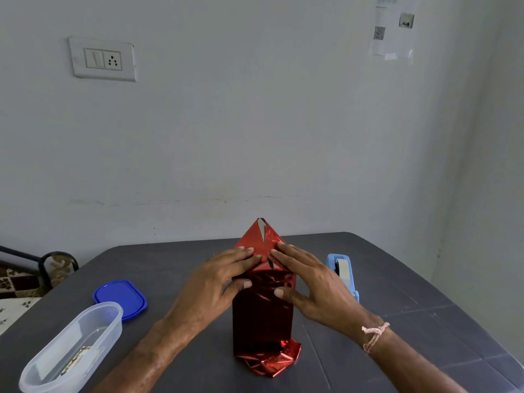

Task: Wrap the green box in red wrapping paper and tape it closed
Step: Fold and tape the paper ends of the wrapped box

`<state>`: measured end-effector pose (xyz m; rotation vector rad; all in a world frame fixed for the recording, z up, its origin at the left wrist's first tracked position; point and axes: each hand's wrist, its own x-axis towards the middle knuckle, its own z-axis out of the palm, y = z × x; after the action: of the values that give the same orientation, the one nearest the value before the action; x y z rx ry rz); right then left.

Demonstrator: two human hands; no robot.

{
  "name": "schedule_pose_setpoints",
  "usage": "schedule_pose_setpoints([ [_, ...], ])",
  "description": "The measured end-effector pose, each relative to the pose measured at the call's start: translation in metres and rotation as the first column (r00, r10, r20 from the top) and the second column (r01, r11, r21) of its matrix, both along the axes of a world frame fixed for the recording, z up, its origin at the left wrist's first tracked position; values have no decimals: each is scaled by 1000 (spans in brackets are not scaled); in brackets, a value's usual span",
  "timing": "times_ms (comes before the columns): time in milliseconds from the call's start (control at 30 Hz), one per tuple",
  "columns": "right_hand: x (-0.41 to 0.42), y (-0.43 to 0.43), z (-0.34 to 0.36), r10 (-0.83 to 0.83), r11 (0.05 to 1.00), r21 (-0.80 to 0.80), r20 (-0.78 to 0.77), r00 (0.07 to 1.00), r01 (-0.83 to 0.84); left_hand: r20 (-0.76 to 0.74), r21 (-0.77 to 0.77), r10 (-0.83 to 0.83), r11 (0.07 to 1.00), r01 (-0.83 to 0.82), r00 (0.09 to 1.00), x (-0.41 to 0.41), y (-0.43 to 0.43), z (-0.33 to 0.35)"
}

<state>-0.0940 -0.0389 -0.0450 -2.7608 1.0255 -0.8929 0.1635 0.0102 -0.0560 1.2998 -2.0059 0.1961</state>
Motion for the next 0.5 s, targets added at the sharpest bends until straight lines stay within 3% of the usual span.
schedule_pose_setpoints([
  [167, -3, 1, 9, 14, 1000, 1, -65, 998, -14, -90, 107, -10, 994, 20, 996, -5, 12, 15],
  [367, -5, 4, 12, 40, 998, -42, -137, 990, -46, -490, 157, -26, 981, 117, 871, -16, 12, 32],
  [500, -6, 4, 13, 38, 996, -77, -172, 984, -52, -453, 197, 14, 977, 85, 891, -15, 2, 41],
])
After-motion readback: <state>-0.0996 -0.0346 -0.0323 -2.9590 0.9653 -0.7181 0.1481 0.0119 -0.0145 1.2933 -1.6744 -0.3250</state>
